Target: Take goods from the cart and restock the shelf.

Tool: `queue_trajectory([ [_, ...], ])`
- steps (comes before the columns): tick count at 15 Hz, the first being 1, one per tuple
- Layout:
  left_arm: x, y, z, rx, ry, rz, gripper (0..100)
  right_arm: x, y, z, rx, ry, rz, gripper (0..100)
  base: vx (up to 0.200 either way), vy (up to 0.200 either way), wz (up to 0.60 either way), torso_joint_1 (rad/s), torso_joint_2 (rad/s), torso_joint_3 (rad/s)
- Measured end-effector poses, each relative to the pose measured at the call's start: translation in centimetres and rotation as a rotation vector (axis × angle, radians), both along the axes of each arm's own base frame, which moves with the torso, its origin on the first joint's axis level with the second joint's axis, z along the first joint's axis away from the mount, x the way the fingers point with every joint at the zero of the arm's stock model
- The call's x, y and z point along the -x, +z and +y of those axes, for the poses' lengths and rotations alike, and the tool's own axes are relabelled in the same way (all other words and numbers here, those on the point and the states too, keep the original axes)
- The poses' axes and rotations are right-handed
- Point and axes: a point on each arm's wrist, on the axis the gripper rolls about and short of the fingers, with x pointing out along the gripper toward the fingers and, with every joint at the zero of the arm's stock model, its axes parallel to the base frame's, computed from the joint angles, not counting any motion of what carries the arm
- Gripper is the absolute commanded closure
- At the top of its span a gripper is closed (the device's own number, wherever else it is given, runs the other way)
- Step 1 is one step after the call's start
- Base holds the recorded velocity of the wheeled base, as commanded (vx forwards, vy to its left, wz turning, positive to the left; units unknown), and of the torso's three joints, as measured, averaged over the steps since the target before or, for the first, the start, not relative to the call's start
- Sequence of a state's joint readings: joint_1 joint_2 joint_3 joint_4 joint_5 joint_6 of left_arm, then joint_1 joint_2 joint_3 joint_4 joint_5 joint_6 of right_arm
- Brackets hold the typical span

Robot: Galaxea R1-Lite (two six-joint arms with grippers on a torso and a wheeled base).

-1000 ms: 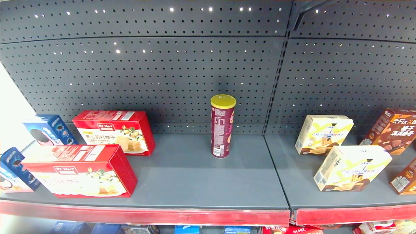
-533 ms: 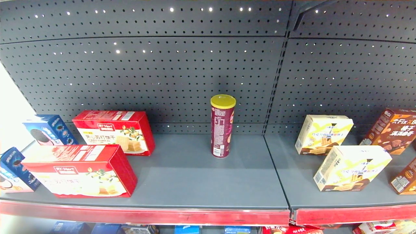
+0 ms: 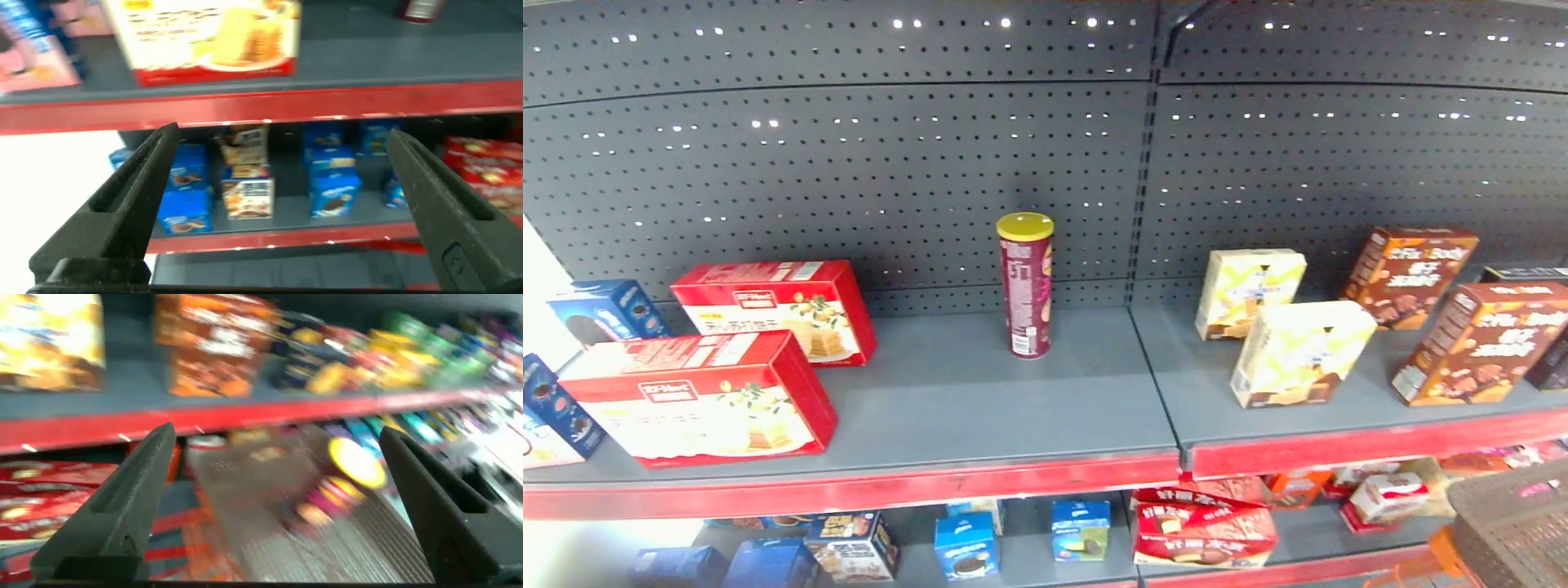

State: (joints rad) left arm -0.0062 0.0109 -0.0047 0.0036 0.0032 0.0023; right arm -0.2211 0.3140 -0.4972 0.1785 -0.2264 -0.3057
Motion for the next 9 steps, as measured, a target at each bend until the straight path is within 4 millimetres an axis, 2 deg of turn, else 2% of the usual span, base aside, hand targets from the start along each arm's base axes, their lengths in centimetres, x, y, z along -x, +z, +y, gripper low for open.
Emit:
queue_trajectory([
  [3,0.0,0.02,0.0,0.0,-0.001,-0.002,0,0.0,-0.1,0.0,0.0,-0.003,-0.002,0,0.0,0.0,-0.6,-0.007,0.0,0.005],
  [9,0.0,0.0,0.0,-0.001,-0.001,0.0,0,0.1,-0.06,0.01,0.003,-0.008,-0.013,0,0.0,0.0,0.0,0.0,0.0,0.0],
])
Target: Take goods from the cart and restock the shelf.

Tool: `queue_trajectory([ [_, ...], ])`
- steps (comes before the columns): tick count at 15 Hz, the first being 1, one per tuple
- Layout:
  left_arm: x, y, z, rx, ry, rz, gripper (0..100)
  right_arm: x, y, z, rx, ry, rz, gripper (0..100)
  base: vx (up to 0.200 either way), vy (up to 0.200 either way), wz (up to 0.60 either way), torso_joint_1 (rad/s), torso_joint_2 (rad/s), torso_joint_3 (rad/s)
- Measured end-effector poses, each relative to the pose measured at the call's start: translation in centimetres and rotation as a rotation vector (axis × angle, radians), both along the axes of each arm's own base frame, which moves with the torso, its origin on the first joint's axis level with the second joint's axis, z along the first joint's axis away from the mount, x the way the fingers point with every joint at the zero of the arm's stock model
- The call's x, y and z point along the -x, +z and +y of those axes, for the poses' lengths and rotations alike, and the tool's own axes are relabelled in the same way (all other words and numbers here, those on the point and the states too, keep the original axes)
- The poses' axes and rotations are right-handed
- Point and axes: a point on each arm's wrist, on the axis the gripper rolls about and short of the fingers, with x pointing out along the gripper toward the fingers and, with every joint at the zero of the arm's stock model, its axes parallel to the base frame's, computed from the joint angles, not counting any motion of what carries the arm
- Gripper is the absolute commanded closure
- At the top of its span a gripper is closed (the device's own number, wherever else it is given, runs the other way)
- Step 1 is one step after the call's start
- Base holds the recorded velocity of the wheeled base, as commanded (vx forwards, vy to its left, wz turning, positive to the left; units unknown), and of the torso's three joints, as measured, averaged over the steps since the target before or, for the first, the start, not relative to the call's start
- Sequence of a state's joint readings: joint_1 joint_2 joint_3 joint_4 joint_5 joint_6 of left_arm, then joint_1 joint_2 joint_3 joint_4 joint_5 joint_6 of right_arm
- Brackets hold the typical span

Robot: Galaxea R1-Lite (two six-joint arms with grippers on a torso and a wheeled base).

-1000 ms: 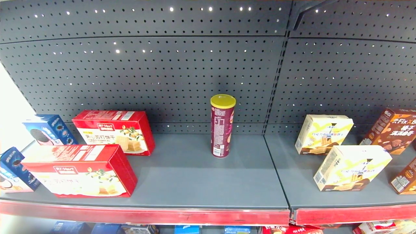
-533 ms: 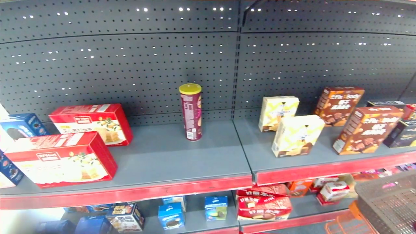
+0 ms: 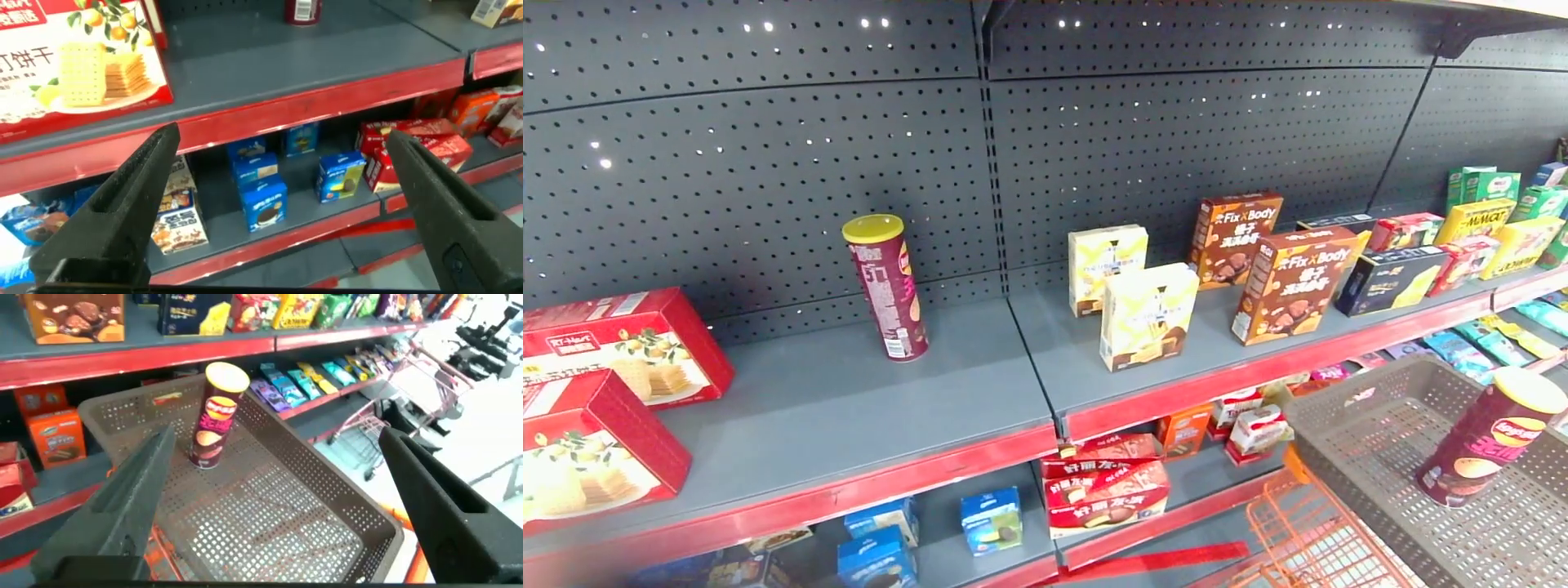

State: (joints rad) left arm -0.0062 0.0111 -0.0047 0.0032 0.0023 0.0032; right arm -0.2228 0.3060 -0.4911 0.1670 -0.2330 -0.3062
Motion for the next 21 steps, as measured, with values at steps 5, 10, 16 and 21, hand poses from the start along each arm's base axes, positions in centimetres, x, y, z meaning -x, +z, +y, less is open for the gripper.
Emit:
queue_trajectory([
  [5,0.0,0.0,0.0,0.0,-0.001,0.0,0,0.0,0.0,0.0,0.003,0.001,0.001,0,0.0,0.0,-0.6,0.002,0.0,-0.001],
  [10,0.0,0.0,0.0,0.0,-0.001,0.0,0,0.01,-0.02,0.01,0.003,-0.004,0.001,0,0.0,0.0,-0.24,0.001,0.0,0.0],
  [16,0.0,-0.01,0.0,0.003,0.001,0.001,0,0.12,-0.17,0.04,0.008,-0.004,0.0,0,0.0,0.067,0.0,0.0,0.0,0.002],
  [21,0.0,-0.01,0.0,0.003,0.0,0.001,0,0.2,-0.03,0.06,0.011,-0.003,-0.006,0,0.0,0.08,0.0,0.0,0.0,0.001],
])
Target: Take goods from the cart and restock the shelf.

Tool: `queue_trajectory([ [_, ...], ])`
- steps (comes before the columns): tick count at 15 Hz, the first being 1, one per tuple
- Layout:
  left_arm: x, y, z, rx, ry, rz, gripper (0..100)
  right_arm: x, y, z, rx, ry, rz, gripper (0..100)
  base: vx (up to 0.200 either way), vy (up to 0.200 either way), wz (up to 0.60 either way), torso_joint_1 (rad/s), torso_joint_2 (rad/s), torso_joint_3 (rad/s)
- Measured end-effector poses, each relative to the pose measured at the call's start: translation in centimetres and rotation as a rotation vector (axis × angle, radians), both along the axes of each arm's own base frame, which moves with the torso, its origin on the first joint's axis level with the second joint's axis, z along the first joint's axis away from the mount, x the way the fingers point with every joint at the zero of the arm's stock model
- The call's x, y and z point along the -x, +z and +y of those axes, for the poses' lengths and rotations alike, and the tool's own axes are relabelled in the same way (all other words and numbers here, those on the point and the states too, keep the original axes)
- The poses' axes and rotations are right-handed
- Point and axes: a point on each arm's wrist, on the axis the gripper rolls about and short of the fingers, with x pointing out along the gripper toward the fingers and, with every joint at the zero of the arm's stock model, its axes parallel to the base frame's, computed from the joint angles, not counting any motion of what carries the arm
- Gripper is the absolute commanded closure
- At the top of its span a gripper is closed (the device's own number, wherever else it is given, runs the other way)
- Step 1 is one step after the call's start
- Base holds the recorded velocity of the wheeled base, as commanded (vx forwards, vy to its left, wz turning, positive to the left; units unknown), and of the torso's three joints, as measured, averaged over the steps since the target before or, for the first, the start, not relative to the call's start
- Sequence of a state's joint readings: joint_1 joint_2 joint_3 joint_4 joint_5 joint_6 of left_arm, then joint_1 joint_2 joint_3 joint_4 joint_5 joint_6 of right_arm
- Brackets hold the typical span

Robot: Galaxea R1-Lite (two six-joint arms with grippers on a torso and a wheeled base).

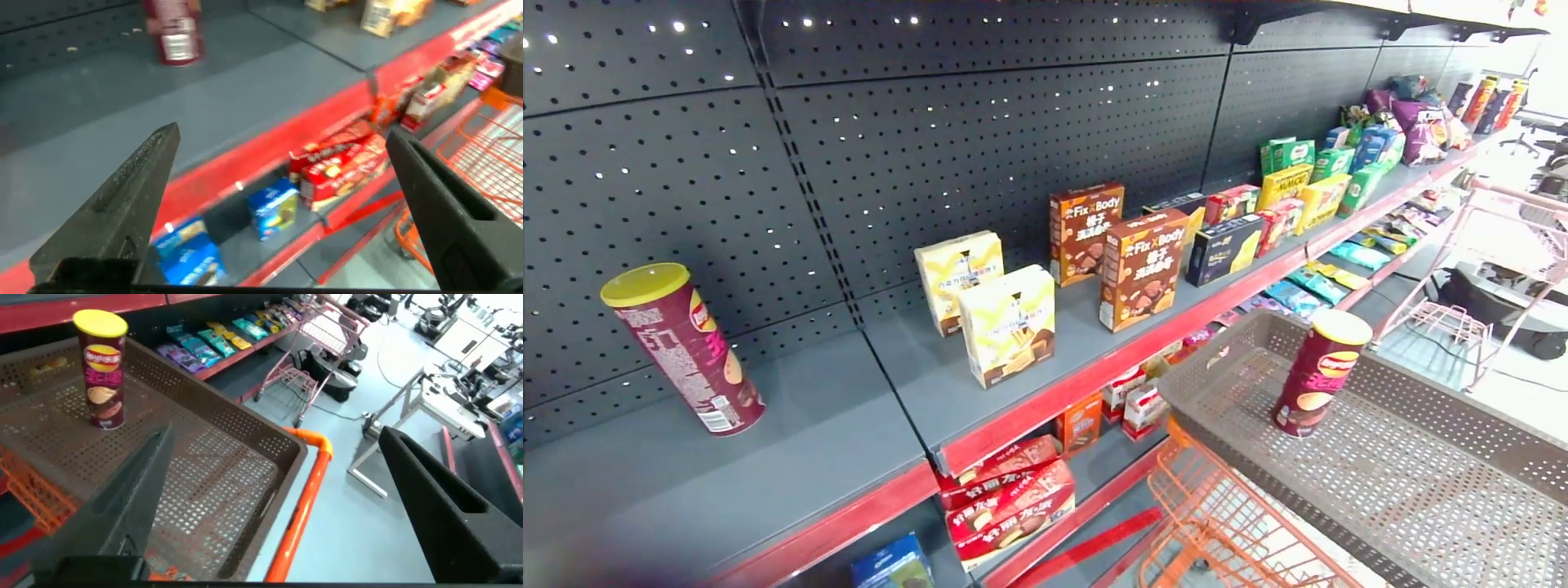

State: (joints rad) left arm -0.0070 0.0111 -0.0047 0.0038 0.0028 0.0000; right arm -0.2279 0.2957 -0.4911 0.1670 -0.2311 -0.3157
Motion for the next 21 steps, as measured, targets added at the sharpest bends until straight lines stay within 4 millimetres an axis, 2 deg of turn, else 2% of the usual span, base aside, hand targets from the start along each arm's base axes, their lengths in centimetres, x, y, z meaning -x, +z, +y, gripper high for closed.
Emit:
queue_trajectory([
  [6,0.0,0.0,0.0,0.0,0.0,0.0,0,0.22,0.01,0.05,0.013,-0.004,-0.006,0,0.0,0.0,0.0,0.0,0.0,0.0],
  [9,0.0,0.0,0.0,0.001,0.0,0.0,0,0.38,0.15,0.08,0.017,-0.005,-0.016,0,0.0,0.2,0.0,-0.001,0.0,0.007],
  [16,0.0,0.0,-0.01,0.0,0.001,0.0,0,0.64,-0.17,0.15,0.019,-0.009,-0.021,0,0.0,0.0,0.0,0.0,0.0,0.0],
  [19,0.0,0.01,0.0,0.0,0.002,-0.001,0,0.73,-0.37,0.16,0.018,-0.009,-0.021,0,0.0,0.0,-0.6,0.001,0.0,0.001],
  [21,0.0,0.0,0.0,0.0,-0.001,0.0,0,0.72,-0.39,0.17,0.019,-0.011,-0.026,0,0.0,0.0,0.0,0.0,0.0,0.0],
])
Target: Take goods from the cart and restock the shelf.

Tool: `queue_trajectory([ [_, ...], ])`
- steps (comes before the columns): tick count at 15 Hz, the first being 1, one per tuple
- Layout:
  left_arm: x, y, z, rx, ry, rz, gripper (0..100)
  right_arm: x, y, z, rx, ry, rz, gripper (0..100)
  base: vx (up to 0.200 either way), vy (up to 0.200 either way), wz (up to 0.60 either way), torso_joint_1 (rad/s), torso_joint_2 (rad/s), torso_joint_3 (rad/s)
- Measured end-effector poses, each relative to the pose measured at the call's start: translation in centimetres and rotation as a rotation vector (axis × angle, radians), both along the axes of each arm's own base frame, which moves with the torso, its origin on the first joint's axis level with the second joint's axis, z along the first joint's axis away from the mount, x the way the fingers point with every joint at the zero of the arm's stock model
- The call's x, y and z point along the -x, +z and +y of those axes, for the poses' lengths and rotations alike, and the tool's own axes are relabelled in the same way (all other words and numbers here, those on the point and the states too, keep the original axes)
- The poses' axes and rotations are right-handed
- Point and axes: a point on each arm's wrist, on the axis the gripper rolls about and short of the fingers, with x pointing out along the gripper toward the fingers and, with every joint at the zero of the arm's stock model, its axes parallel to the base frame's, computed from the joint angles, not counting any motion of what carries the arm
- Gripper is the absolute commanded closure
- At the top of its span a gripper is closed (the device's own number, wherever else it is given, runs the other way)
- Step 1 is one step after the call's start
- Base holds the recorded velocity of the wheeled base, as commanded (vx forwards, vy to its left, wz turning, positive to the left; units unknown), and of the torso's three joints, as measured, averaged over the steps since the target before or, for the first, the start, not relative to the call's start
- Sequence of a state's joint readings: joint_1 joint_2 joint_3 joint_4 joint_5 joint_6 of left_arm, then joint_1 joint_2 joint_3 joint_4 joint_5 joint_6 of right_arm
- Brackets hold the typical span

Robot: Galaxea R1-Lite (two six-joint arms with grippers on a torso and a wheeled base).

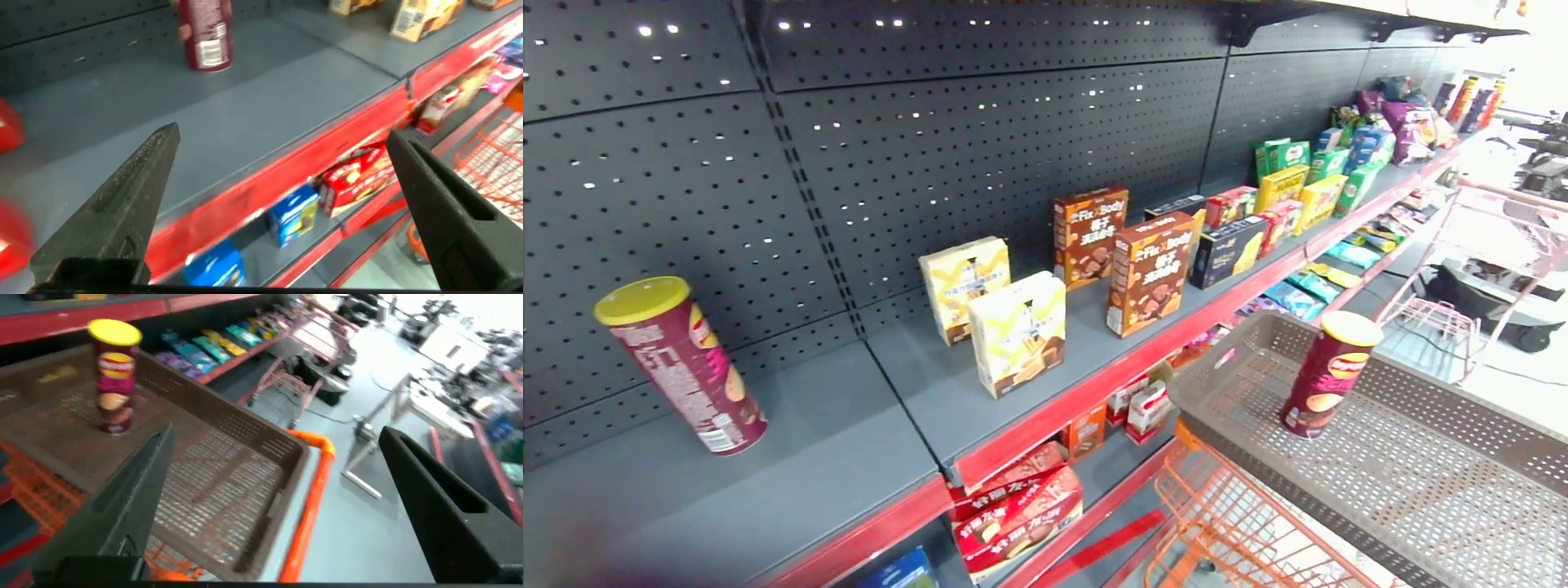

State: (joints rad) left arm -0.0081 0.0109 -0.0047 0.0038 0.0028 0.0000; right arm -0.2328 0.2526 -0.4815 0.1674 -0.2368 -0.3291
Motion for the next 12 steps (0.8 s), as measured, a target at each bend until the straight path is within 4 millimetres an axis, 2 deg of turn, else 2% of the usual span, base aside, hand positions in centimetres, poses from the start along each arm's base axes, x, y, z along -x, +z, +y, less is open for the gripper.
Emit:
queue_trajectory([
  [8,0.0,0.0,0.0,0.0,0.005,-0.001,0,-0.1,0.0,0.0,-0.001,0.007,0.004,0,0.0,0.0,0.0,0.0,0.0,0.0],
  [10,0.0,0.0,0.0,0.001,0.004,-0.001,0,-0.7,0.4,-0.2,-0.024,0.006,0.004,0,0.0,0.0,0.0,0.0,0.0,0.0],
  [12,0.0,0.0,0.0,0.001,0.004,-0.001,0,-2.1,1.6,-0.5,-0.061,0.008,-0.033,0,0.0,0.0,0.0,0.0,0.0,0.0],
])
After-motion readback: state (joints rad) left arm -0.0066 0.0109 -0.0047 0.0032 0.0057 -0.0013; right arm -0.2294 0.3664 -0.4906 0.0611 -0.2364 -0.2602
